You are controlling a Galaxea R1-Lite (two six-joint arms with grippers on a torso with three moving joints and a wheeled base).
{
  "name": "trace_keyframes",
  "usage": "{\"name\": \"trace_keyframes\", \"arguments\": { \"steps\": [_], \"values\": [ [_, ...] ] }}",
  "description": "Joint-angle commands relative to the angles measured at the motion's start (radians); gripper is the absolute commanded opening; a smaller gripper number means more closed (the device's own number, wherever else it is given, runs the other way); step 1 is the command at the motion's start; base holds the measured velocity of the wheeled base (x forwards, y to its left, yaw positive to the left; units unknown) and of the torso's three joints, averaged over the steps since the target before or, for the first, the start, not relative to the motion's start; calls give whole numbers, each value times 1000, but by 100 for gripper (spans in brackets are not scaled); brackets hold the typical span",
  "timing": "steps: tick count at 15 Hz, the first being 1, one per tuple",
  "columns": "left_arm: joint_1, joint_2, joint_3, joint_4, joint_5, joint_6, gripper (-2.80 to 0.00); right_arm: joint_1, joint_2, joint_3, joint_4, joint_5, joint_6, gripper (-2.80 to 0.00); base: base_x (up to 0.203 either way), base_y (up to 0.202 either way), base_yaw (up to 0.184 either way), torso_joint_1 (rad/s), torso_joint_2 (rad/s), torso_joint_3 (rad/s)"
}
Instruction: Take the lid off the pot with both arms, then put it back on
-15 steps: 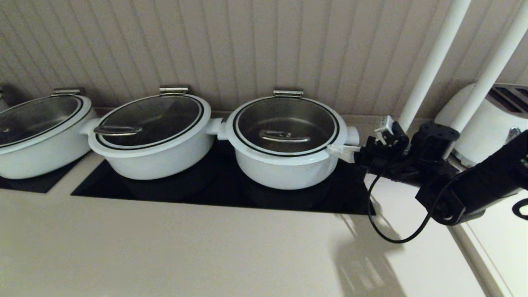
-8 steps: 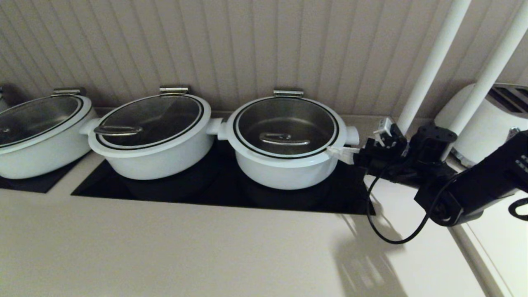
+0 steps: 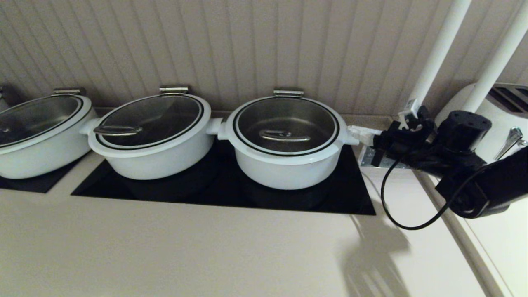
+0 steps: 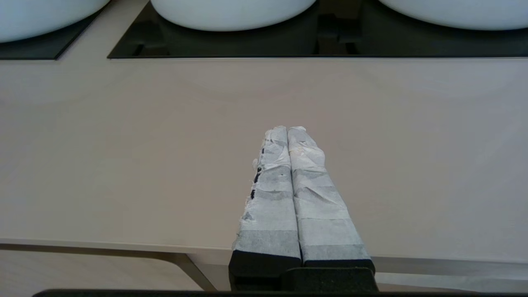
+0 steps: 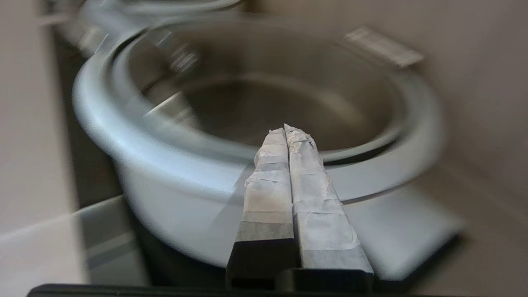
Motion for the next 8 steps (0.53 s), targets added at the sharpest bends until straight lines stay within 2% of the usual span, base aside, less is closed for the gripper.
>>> {"name": "trace_keyframes", "arguments": {
  "steps": [1,4,6,8],
  "values": [
    [0,0,0,1,0,0,-280,-13,-77,-4,-8,-45,6,-280,0,0,0,0,0,0],
    [0,0,-1,0,0,1,-280,-70,-209,-10,13,-173,23,-280,0,0,0,0,0,0],
    [0,0,0,0,0,1,-280,-161,-324,5,63,-197,24,-280,0,0,0,0,0,0],
    [0,0,0,0,0,0,-280,-262,-476,85,128,-204,24,-280,0,0,0,0,0,0]
  ]
}}
